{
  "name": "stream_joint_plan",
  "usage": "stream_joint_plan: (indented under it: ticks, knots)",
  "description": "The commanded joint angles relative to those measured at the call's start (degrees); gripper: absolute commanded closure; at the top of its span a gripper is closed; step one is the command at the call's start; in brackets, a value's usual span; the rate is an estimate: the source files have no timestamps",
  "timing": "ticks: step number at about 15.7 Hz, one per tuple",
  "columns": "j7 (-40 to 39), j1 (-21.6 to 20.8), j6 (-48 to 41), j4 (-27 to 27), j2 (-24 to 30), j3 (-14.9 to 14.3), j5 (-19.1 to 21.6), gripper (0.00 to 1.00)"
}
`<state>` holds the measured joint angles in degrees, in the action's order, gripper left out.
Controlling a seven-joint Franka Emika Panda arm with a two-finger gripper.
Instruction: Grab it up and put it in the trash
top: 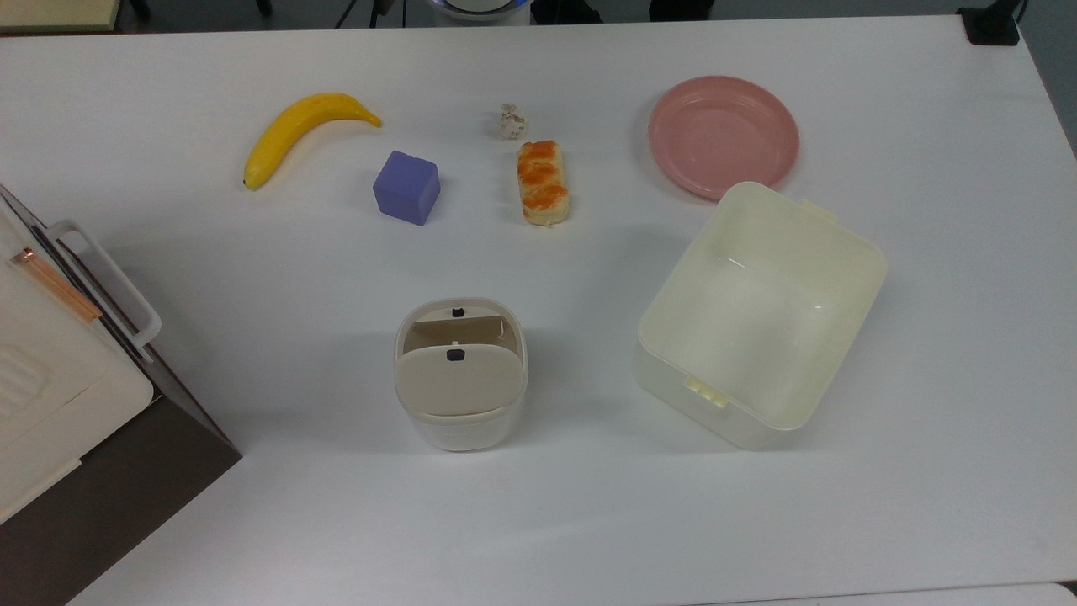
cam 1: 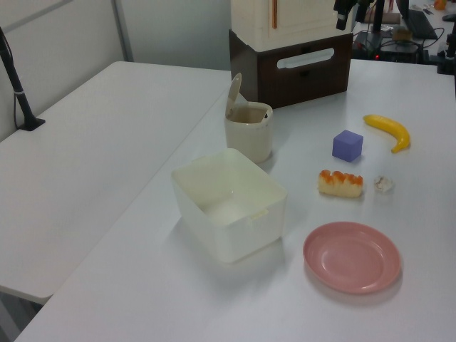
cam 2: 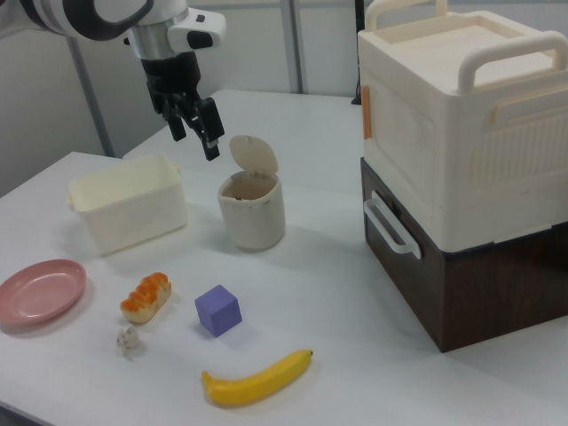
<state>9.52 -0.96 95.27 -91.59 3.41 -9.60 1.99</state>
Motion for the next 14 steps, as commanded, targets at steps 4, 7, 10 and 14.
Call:
stream_joint_plan:
  ticks: [4, 7, 10, 14]
  knots:
    - [0.85, -0.89, -0.26, -0.08, 0.63, -0.42, 1.53, 0.00]
    - [1.20, -0.80, -0.17, -0.08, 0.72, -0.42, 1.70, 0.00]
    - [1.11, -0.80, -0.17, -0.08, 0.63, -0.42, 1.36, 0.00]
    - [0.94, -0.45, -0.09, 0.00, 0.54, -0.59, 1.44, 0.00]
